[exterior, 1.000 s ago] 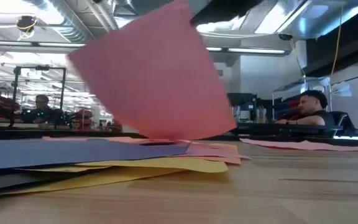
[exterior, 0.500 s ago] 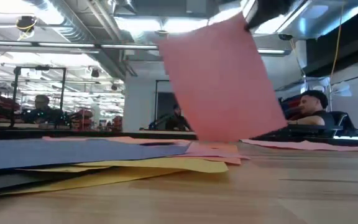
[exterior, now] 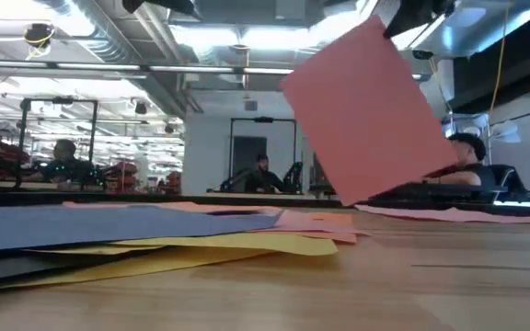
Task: Organize paper
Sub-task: Stack the pink paper on top of the pink paper
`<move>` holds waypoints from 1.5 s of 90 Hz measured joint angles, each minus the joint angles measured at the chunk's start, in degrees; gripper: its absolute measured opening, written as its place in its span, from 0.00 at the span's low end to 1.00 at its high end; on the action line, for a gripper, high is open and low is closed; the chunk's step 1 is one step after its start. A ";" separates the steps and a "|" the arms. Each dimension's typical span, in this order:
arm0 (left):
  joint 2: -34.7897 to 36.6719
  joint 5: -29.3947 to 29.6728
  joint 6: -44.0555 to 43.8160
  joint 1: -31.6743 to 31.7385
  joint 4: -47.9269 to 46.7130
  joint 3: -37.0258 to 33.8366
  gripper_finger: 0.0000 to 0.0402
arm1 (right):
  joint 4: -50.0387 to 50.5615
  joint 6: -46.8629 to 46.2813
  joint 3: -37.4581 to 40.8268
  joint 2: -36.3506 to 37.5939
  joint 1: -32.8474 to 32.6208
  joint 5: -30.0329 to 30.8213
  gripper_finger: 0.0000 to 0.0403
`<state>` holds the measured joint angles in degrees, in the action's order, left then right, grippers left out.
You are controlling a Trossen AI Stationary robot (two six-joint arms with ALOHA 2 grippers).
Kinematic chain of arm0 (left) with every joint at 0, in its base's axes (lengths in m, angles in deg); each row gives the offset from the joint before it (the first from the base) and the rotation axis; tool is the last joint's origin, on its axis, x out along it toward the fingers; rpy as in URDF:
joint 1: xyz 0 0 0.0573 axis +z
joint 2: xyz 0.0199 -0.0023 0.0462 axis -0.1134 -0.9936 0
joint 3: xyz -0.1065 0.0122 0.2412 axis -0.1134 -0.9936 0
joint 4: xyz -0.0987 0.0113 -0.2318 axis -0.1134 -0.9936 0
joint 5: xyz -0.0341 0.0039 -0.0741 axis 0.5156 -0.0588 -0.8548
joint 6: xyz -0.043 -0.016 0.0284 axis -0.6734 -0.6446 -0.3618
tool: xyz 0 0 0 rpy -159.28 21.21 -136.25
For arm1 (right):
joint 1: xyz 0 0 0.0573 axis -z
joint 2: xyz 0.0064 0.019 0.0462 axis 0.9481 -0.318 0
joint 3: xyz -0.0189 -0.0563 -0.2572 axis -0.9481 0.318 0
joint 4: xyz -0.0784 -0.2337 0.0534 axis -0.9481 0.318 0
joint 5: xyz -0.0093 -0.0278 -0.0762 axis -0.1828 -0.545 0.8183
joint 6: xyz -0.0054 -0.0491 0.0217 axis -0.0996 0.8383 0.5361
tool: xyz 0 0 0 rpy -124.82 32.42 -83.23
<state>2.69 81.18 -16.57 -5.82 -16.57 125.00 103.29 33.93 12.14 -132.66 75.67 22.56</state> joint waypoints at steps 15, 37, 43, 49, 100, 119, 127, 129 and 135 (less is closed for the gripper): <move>0.01 2.92 -0.36 0.10 0.07 0.00 0.00 | 12.51 -7.83 -2.44 1.01 1.73 1.85 0.00; 0.01 3.05 -1.25 -0.05 0.00 0.00 0.00 | 14.70 -15.51 -2.05 3.93 1.64 -9.35 0.00; 0.01 3.03 -1.23 -0.05 -0.01 0.00 0.00 | 13.09 -16.62 -2.37 4.75 0.53 -10.83 0.00; 0.01 3.01 -1.23 -0.05 -0.03 0.00 0.00 | 11.45 -16.74 -3.35 5.28 -0.19 -12.65 0.00; 0.01 3.01 -1.67 0.02 0.02 0.04 0.00 | 25.55 -28.87 -3.02 11.16 -0.44 -10.23 0.00; 0.01 3.01 -1.67 0.02 0.02 0.04 0.00 | 32.33 -34.00 1.22 14.59 -0.44 -1.40 0.00; 0.01 3.01 -1.67 0.02 0.02 0.04 0.00 | 36.47 -37.91 2.59 16.11 -0.44 1.36 0.00; 0.01 3.01 -1.65 0.02 0.02 0.04 0.00 | 37.24 -38.81 2.95 16.42 -0.44 1.89 0.00; 0.01 3.01 -1.43 0.02 0.07 0.04 0.00 | 39.85 -41.72 4.19 17.36 -0.44 2.95 0.00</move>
<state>2.71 84.19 -18.00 -5.81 -16.51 125.04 143.14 -7.78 16.33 -115.29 75.23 25.51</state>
